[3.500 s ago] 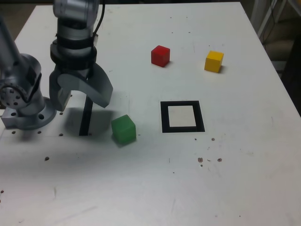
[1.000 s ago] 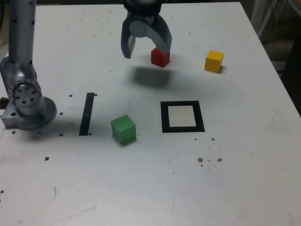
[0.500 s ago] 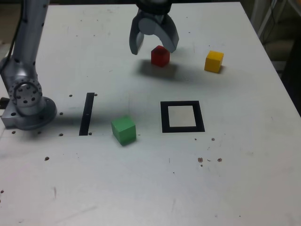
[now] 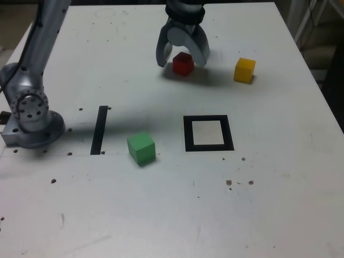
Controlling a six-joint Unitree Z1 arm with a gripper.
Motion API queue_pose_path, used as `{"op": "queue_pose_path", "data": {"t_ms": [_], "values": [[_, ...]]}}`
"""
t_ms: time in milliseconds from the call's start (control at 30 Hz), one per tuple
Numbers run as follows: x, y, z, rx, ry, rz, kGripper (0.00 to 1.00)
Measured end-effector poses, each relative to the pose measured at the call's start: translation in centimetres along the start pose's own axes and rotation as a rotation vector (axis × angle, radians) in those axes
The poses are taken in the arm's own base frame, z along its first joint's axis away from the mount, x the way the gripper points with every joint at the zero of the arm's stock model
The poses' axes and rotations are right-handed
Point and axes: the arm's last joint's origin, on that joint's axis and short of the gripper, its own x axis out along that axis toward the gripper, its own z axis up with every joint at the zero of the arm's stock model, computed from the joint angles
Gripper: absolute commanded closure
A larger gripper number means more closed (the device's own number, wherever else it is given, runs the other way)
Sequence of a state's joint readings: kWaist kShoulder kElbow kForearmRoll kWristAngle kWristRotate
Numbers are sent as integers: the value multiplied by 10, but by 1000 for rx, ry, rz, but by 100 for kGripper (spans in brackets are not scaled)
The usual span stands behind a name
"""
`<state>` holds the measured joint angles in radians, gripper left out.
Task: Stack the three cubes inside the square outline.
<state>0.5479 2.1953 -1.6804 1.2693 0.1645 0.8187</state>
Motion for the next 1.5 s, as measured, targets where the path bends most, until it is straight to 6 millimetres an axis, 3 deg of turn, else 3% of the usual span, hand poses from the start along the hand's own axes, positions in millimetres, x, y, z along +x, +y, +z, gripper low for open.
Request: {"op": "queue_pose_path", "data": {"t_ms": [333,433,567,667,1267,1500], "values": [[6,10,10,-24,20,-20,22],[8,10,11,-36,30,-31,33],[10,10,12,-41,37,-37,57],[10,8,14,-37,37,-31,68],[10,4,14,-29,42,-28,69],[3,-10,15,-13,42,-19,69]]}}
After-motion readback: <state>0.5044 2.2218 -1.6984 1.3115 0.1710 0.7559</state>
